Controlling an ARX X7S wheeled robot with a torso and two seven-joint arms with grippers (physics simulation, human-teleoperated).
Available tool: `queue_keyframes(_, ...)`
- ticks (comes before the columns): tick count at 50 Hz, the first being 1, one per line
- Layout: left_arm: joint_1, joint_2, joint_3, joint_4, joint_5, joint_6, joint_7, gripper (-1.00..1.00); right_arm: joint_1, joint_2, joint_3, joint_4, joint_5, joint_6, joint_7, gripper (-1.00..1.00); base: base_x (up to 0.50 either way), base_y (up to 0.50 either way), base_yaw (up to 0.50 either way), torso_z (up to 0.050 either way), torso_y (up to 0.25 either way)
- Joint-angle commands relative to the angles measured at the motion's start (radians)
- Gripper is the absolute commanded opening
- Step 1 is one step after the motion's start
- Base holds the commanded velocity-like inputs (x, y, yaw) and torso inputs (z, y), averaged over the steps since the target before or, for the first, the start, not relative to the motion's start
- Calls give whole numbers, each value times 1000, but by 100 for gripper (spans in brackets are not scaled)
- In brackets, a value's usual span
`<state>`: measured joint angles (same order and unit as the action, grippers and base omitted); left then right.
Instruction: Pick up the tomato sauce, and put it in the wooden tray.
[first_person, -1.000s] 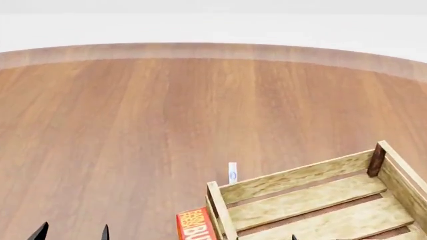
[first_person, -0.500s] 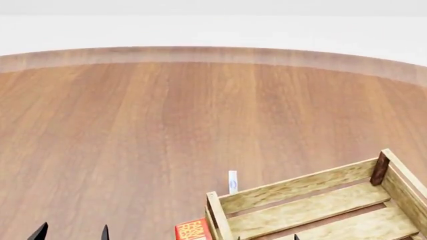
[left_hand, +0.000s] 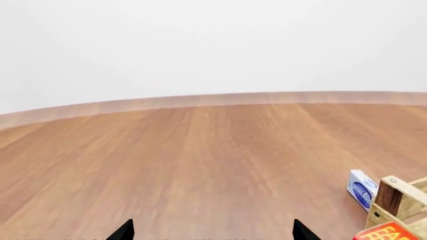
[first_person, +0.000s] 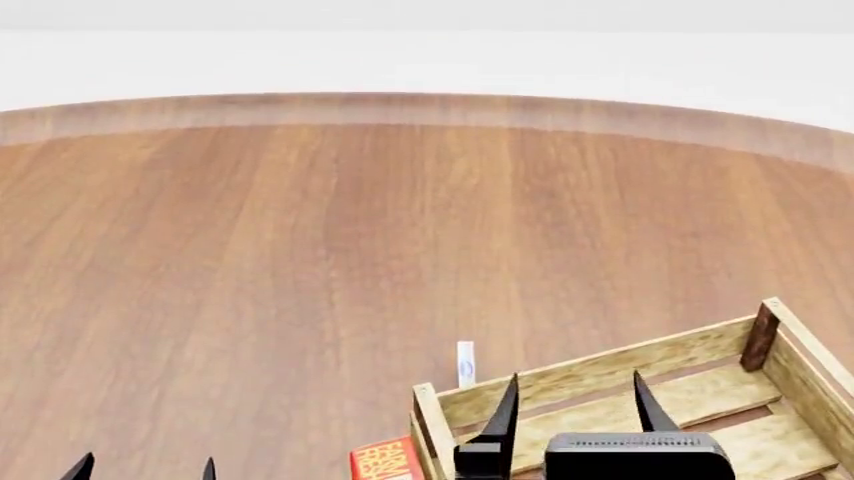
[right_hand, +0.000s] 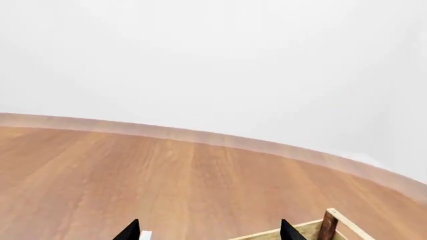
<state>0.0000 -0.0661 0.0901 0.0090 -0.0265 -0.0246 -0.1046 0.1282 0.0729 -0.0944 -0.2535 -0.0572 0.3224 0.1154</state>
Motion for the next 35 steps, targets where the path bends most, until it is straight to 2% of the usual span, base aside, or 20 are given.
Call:
queue_keyframes(1,7,-3,1,14,-4,-6,2,100,-130,6,1,-227,-11,77,4,100,0,0,0,0,0)
queue_keyframes(10,6,-15,15,14,-12,-5,-11,100,-369,27,-17,-418,7,-42,25,100,0,0,0,0,0)
queue_keyframes(19,2,-23,27,13,-20,-6,-23,100,-525,44,-47,-429,5,-167,56,100,0,0,0,0,0)
queue_keyframes(25,-3,-29,36,10,-26,-7,-32,100,-571,55,-70,-409,0,-216,67,100,0,0,0,0,0)
queue_keyframes(35,-6,-39,49,8,-35,-7,-45,100,-619,58,-30,-397,48,-249,108,100,0,0,0,0,0)
